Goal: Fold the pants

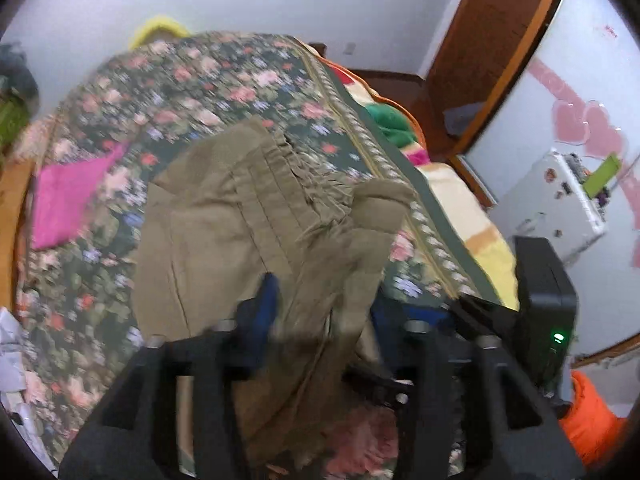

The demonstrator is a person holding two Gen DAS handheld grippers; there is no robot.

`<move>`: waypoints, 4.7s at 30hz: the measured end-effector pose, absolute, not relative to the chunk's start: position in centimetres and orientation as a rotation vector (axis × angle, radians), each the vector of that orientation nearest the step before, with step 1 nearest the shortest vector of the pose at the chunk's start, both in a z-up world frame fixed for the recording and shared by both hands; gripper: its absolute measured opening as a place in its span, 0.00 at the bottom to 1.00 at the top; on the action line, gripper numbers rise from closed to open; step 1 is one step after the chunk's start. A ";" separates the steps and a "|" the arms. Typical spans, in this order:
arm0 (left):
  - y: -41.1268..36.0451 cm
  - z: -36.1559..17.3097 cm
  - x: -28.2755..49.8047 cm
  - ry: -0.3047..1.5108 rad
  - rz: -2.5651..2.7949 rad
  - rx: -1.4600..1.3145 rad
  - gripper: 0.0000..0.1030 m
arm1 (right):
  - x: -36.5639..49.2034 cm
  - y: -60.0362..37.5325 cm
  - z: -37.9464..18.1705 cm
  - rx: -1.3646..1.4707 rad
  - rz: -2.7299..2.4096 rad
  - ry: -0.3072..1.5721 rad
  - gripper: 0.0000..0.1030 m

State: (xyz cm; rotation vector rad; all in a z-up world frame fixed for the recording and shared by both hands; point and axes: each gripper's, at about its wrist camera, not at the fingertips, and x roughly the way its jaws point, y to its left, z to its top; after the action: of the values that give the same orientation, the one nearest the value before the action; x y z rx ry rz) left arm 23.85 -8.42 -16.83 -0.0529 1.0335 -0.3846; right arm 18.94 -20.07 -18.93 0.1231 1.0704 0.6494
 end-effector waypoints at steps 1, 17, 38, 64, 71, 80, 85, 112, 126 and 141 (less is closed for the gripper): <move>-8.3 -16.9 23.7 1.038 -0.406 -0.077 0.69 | 18.9 -20.1 -18.9 0.124 0.648 1.070 0.78; -0.4 -15.1 28.6 0.927 -0.124 0.072 0.92 | 18.3 -22.1 -16.6 0.166 0.601 0.994 0.78; 3.2 -28.7 41.2 1.173 0.055 0.136 1.00 | 19.9 -24.4 -16.3 0.177 0.482 0.994 0.78; 6.5 -24.2 21.2 1.098 0.113 0.033 1.00 | 18.0 -22.0 -15.8 0.093 0.519 0.969 0.78; 7.8 -23.9 19.7 1.066 0.127 -0.036 0.97 | 19.5 -22.5 -18.3 0.146 0.510 1.035 0.66; 11.0 -24.5 17.8 1.065 0.212 0.035 0.74 | 18.6 -22.0 -18.6 0.077 0.547 1.028 0.48; 13.3 -23.7 17.6 1.037 0.285 -0.007 0.64 | 18.9 -21.6 -18.1 0.037 0.549 1.045 0.49; 14.0 -25.6 29.0 1.114 -0.139 -0.321 0.30 | 23.1 -18.6 -20.1 -0.112 0.582 1.061 0.54; 18.3 -24.1 31.4 1.050 0.176 -0.207 0.20 | 23.1 -18.6 -20.4 -0.079 0.595 1.068 0.54; 15.3 -22.8 26.1 1.076 0.004 -0.234 0.68 | 23.6 -20.9 -18.8 -0.007 0.515 1.068 0.71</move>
State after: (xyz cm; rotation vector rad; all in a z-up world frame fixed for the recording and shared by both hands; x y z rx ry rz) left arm 26.14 15.32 -22.75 -0.2335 1.0757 0.0044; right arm 23.59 -20.91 -18.77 -0.0067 1.0676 0.5154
